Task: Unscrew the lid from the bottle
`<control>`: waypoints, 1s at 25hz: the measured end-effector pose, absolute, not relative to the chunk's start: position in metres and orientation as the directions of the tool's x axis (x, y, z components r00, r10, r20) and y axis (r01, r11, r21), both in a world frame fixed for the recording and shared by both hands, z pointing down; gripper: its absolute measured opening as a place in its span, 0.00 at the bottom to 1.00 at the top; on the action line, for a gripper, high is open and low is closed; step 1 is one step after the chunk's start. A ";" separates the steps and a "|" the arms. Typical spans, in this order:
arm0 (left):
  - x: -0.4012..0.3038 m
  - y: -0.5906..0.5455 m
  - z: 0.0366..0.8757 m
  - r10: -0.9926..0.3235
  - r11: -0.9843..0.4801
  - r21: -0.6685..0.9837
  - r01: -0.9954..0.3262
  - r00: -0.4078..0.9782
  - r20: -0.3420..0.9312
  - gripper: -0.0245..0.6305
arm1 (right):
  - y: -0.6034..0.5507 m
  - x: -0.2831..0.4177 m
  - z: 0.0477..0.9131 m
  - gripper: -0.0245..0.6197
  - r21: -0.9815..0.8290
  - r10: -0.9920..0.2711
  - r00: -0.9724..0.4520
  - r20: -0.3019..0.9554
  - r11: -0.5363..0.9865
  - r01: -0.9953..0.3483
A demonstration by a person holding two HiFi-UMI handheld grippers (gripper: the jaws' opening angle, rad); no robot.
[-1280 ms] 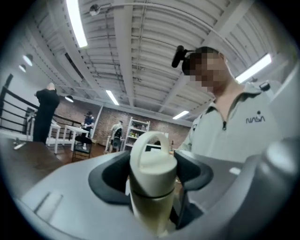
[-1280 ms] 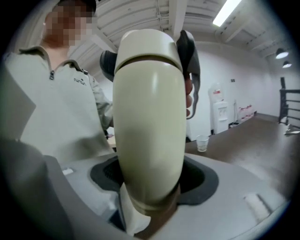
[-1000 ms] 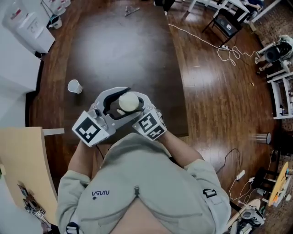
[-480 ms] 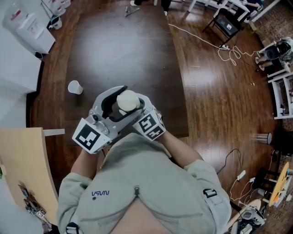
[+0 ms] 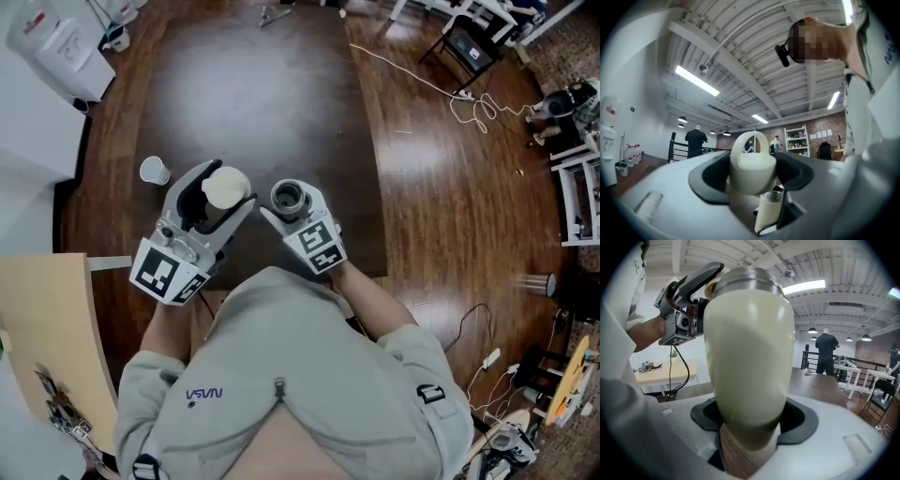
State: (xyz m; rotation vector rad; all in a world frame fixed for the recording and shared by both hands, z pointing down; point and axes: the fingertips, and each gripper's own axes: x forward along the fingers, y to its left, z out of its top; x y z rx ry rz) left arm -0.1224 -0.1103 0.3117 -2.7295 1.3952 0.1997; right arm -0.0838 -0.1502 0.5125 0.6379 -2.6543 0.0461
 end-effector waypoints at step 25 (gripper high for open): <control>-0.145 -0.148 0.614 -0.758 -0.508 0.081 -0.858 0.490 0.430 0.50 | -0.172 -0.065 0.608 0.51 0.028 -0.469 -0.720 0.512 0.847 -0.531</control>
